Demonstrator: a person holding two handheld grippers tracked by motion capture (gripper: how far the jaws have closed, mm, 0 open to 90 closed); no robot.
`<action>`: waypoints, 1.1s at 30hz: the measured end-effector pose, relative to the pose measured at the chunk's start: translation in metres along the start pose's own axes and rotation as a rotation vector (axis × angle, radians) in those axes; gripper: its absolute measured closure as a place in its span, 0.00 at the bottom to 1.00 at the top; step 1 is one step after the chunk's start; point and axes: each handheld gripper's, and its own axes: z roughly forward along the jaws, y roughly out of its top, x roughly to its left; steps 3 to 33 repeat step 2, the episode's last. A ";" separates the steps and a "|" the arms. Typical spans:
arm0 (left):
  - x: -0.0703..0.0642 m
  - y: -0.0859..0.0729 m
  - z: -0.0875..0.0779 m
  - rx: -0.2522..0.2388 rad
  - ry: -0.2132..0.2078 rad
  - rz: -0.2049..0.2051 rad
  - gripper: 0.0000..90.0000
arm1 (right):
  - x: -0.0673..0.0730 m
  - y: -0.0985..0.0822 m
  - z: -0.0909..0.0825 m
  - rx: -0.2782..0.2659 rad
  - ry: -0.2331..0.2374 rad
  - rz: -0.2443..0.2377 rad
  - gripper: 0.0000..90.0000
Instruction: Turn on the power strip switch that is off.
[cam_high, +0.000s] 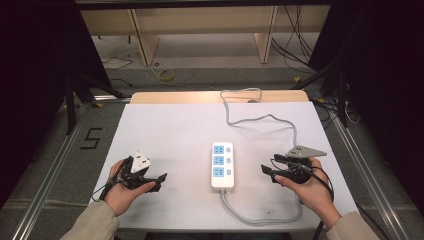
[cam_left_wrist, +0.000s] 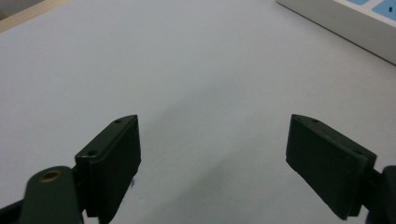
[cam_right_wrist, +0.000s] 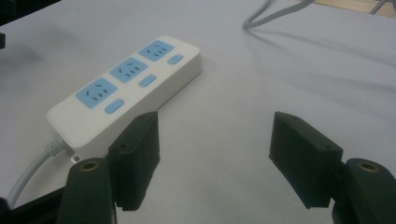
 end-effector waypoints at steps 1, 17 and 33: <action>0.000 0.000 0.001 -0.005 0.001 -0.006 0.20 | 0.000 0.000 0.000 0.002 0.000 -0.001 0.37; 0.000 0.000 0.001 -0.004 0.002 -0.009 0.20 | 0.000 -0.001 0.000 0.001 0.001 0.002 0.37; 0.000 0.000 0.001 -0.004 0.002 -0.009 0.20 | 0.000 -0.001 0.000 0.001 0.001 0.002 0.37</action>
